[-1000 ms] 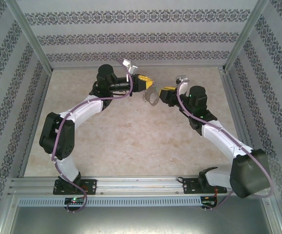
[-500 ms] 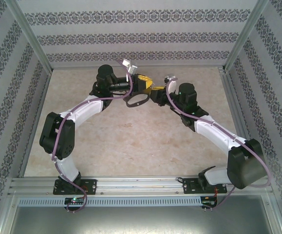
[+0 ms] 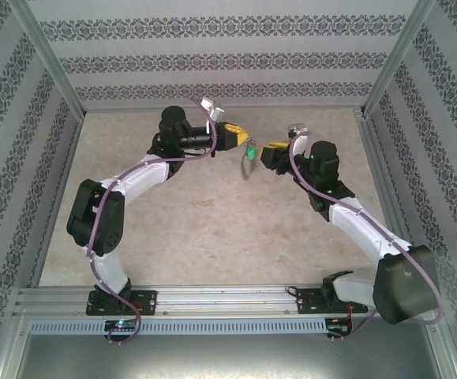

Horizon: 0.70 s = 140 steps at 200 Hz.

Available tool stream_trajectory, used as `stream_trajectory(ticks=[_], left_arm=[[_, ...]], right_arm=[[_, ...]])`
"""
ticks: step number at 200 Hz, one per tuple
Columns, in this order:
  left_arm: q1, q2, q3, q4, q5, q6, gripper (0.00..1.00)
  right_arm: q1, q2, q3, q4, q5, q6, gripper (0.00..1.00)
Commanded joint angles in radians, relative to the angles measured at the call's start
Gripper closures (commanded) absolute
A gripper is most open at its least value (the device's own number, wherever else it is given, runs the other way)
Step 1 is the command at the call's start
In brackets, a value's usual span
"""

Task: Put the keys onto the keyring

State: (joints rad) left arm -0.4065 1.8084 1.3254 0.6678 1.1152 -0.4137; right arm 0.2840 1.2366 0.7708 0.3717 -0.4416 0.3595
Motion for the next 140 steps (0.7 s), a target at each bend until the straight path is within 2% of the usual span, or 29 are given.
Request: stream_trajectory(ticks=[1,87,140], left_arm=[[-0.010,0.014,0.038,0.078,0.032,-0.041,1.00],[-0.010,0.004,0.037,0.058,0.036,-0.050,1.00],[-0.010,-0.008,0.029,0.044,0.038,-0.042,1.00]], right_arm=[[0.003,-0.023,-0.023,0.028,-0.032,-0.039,0.53],[0.107,-0.039,-0.046,0.045,0.050,-0.156,0.42],[0.115,-0.008,-0.025,0.053,0.077,-0.167,0.42]])
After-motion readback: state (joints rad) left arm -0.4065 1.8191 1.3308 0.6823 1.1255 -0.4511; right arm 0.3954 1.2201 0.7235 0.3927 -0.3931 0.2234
